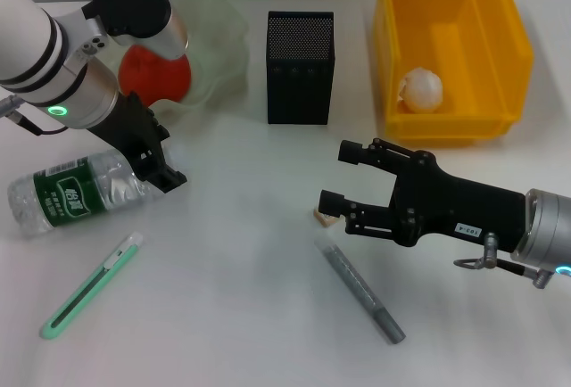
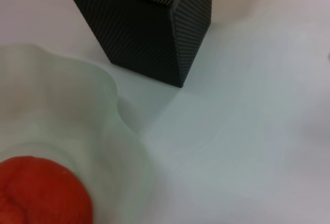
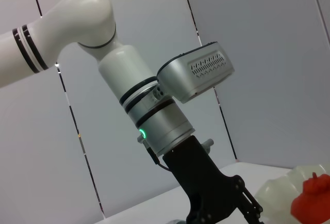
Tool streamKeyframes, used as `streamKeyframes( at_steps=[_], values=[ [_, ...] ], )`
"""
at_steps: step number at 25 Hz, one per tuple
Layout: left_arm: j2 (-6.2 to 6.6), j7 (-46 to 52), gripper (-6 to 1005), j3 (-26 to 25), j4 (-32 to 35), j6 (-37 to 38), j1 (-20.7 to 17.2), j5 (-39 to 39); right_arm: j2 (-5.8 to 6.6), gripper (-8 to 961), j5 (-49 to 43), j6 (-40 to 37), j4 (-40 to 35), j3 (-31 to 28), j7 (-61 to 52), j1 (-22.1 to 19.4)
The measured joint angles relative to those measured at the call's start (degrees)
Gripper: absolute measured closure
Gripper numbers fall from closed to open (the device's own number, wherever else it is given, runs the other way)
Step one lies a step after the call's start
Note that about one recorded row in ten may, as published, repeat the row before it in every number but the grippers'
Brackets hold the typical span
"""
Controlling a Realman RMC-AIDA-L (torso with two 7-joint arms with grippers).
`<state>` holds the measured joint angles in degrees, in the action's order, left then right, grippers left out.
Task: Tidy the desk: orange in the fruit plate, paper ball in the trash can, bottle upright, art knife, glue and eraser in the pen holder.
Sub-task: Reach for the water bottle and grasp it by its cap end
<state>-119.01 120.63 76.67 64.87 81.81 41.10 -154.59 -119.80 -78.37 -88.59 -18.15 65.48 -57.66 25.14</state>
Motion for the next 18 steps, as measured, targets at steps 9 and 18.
streamKeyframes(
  at_steps=[9, 18],
  values=[
    [0.0, -0.38, 308, 0.58, -2.79, -2.77, 0.37, -0.55, 0.0, 124, 0.06, 0.06, 1.08, 0.0, 0.0, 0.51],
    [0.01, -0.1, 338, 0.73, -4.14, -4.27, 0.63, -1.59, 0.01, 125, 0.06, 0.72, 1.69, 0.0, 0.01, 0.68]
  ],
)
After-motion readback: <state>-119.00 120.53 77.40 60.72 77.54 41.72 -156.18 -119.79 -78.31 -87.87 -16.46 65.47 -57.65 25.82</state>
